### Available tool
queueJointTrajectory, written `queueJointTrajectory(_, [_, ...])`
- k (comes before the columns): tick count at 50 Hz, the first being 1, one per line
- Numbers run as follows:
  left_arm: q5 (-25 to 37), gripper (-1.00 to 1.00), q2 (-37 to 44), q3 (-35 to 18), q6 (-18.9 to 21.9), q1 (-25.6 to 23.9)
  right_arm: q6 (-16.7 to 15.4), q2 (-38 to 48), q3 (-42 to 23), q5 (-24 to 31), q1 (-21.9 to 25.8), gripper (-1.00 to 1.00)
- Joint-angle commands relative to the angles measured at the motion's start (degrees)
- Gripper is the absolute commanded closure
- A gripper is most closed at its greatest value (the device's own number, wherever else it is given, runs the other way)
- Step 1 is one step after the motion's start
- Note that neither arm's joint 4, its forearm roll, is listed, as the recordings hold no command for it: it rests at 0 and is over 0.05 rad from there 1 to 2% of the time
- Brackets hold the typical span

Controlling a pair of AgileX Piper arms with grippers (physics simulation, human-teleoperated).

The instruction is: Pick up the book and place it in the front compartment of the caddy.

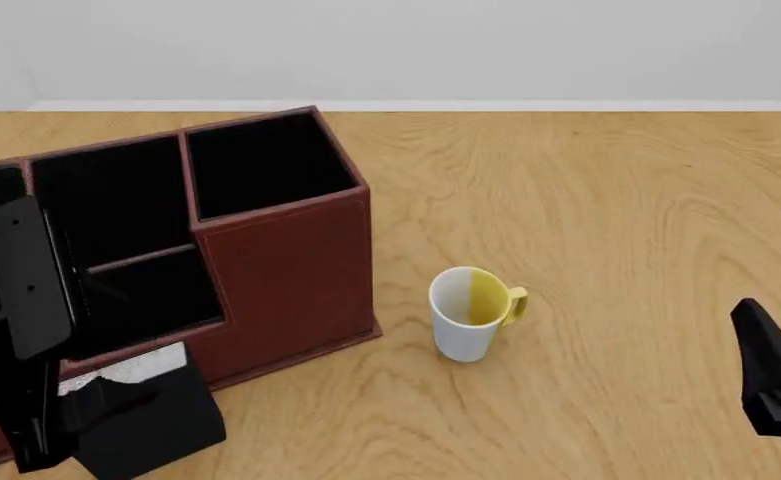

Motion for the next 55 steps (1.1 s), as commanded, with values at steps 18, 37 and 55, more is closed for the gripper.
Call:
queueJointTrajectory(18, [-2.18, -1.0, -0.51, 3.46, 2.22, 3.19, 0.1, -0.09, -0.02, 0.05, -0.13, -1.0])
queueJointTrajectory(37, [-2.69, -1.0, -0.77, 4.78, 1.25, 2.8, 0.07, 0.12, 0.0, -0.14, -0.13, -1.0])
queueJointTrajectory(55, [-4.69, -1.0, -0.16, 6.44, 1.88, 3.85, 0.17, 0.51, 0.0, -0.47, -0.21, -1.0])
